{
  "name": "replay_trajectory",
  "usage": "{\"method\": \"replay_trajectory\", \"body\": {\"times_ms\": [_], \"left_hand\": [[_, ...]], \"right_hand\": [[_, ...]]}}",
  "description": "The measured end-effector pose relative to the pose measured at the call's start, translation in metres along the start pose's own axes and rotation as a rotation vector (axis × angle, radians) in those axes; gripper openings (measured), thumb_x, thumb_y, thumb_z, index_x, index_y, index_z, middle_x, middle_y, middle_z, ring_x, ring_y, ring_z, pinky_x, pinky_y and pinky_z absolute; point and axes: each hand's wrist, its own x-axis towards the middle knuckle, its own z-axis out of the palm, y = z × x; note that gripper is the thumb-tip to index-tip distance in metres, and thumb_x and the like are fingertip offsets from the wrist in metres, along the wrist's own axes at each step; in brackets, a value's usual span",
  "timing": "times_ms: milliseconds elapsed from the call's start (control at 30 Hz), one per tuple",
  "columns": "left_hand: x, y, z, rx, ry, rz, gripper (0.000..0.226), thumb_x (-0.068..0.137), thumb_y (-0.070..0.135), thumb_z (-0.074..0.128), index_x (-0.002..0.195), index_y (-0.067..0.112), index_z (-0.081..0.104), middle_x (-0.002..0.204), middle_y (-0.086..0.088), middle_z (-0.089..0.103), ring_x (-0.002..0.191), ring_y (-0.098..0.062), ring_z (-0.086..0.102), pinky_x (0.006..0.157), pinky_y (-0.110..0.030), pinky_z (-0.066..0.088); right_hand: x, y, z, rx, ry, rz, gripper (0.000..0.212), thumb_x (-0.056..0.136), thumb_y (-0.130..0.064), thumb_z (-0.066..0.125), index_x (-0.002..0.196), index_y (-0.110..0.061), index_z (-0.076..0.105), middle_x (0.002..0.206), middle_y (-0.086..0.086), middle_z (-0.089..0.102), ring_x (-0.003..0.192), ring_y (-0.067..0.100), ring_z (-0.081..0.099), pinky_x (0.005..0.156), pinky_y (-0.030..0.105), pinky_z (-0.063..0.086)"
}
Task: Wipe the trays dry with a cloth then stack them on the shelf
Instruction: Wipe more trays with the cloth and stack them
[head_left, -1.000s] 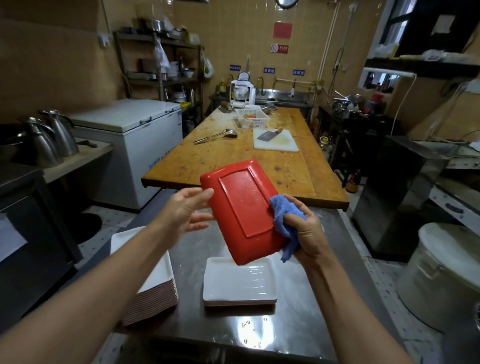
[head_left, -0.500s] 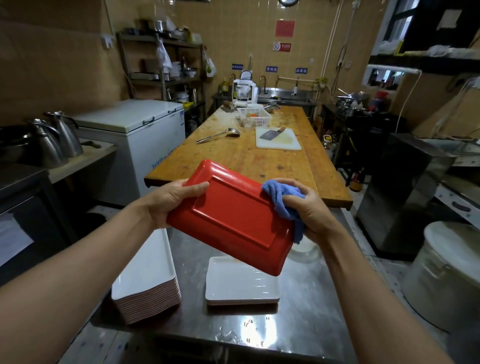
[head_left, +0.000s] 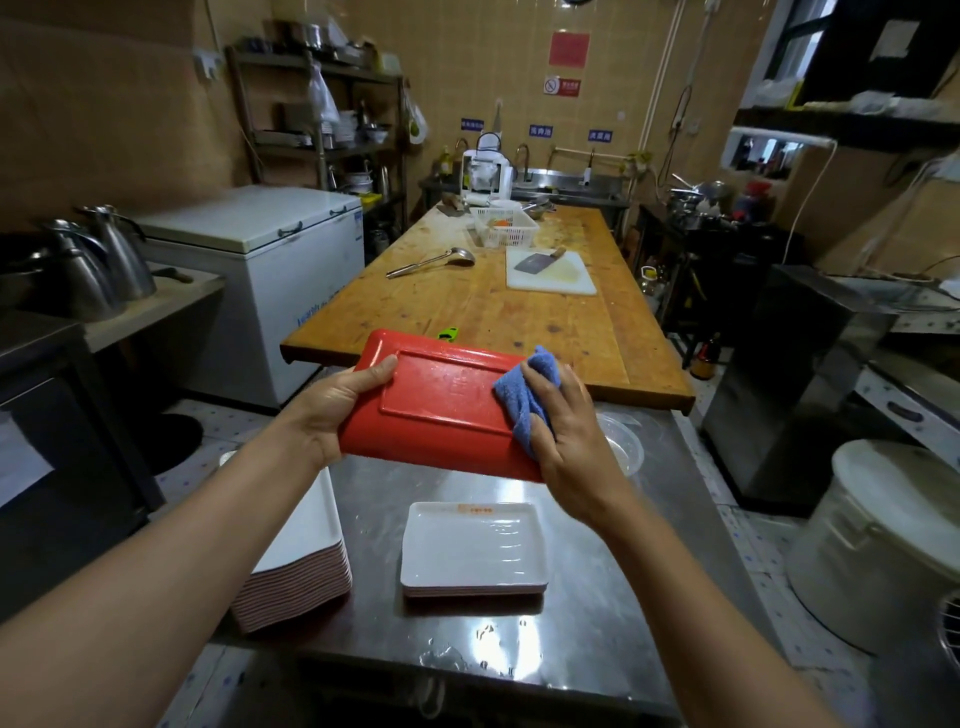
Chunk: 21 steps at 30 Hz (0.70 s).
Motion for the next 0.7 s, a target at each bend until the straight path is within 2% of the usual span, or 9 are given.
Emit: {"method": "replay_trajectory", "body": {"times_ms": [33, 100, 233, 333, 400, 467, 567, 700], "left_hand": [[0.000, -0.001, 0.001, -0.038, 0.025, -0.003, 0.018, 0.084, 0.026, 0.060, 0.095, 0.012, 0.061, 0.074, -0.010, 0.073, 0.061, -0.024, 0.071, 0.049, -0.038, 0.057], [0.000, -0.001, 0.004, -0.100, 0.067, -0.007, 0.014, 0.090, 0.024, 0.057, 0.093, 0.011, 0.061, 0.070, -0.010, 0.073, 0.058, -0.023, 0.070, 0.046, -0.037, 0.057], [-0.003, -0.006, 0.010, -0.120, 0.075, -0.028, 0.018, 0.089, 0.028, 0.059, 0.093, 0.011, 0.061, 0.072, -0.011, 0.073, 0.058, -0.025, 0.070, 0.048, -0.040, 0.057], [-0.005, -0.012, 0.017, -0.130, 0.073, -0.010, 0.023, 0.089, 0.034, 0.057, 0.096, 0.013, 0.062, 0.079, -0.011, 0.073, 0.064, -0.026, 0.070, 0.061, -0.042, 0.058], [-0.006, -0.018, 0.022, -0.129, 0.071, 0.000, 0.034, 0.089, 0.039, 0.055, 0.108, 0.012, 0.061, 0.094, -0.015, 0.071, 0.080, -0.029, 0.069, 0.076, -0.047, 0.056], [-0.008, -0.023, 0.024, -0.122, 0.099, 0.005, 0.046, 0.088, 0.045, 0.052, 0.116, 0.010, 0.060, 0.107, -0.018, 0.067, 0.092, -0.033, 0.065, 0.083, -0.048, 0.053], [-0.011, -0.029, 0.021, -0.068, 0.190, 0.049, 0.048, 0.085, 0.053, 0.051, 0.101, 0.010, 0.066, 0.099, -0.015, 0.069, 0.085, -0.028, 0.068, 0.071, -0.038, 0.055], [-0.014, -0.036, 0.014, -0.090, 0.216, 0.118, 0.045, 0.088, 0.046, 0.050, 0.105, 0.008, 0.064, 0.102, -0.015, 0.069, 0.088, -0.023, 0.068, 0.078, -0.036, 0.055]], "right_hand": [[-0.006, 0.000, 0.002, -0.011, -0.010, -0.019, 0.049, 0.095, -0.018, 0.043, 0.143, -0.017, 0.036, 0.152, -0.007, 0.020, 0.139, 0.002, 0.008, 0.111, 0.012, 0.003], [-0.017, 0.001, 0.008, -0.050, -0.013, -0.042, 0.053, 0.093, -0.022, 0.044, 0.144, -0.020, 0.034, 0.154, -0.005, 0.018, 0.142, 0.005, 0.007, 0.115, 0.019, 0.006], [-0.025, -0.003, 0.018, -0.183, 0.110, -0.086, 0.051, 0.089, -0.021, 0.051, 0.139, -0.014, 0.044, 0.149, 0.007, 0.032, 0.142, 0.026, 0.021, 0.117, 0.040, 0.019], [-0.022, -0.018, 0.028, -0.337, 0.138, -0.169, 0.051, 0.085, -0.027, 0.050, 0.134, -0.013, 0.051, 0.142, 0.010, 0.045, 0.136, 0.031, 0.030, 0.114, 0.042, 0.018], [-0.020, -0.032, 0.039, -0.343, 0.099, -0.190, 0.053, 0.084, -0.031, 0.044, 0.133, -0.015, 0.052, 0.142, 0.008, 0.046, 0.137, 0.032, 0.032, 0.114, 0.046, 0.019], [-0.018, -0.046, 0.050, -0.330, 0.058, -0.175, 0.054, 0.086, -0.034, 0.039, 0.136, -0.019, 0.048, 0.146, 0.006, 0.042, 0.140, 0.030, 0.028, 0.115, 0.049, 0.017], [-0.010, -0.061, 0.060, -0.301, 0.000, -0.135, 0.058, 0.089, -0.042, 0.025, 0.144, -0.027, 0.036, 0.155, -0.002, 0.026, 0.146, 0.021, 0.010, 0.117, 0.047, 0.002], [0.010, -0.068, 0.066, -0.268, -0.106, -0.089, 0.055, 0.091, -0.042, 0.024, 0.147, -0.036, 0.025, 0.158, -0.011, 0.012, 0.147, 0.015, -0.003, 0.116, 0.047, -0.007]]}}
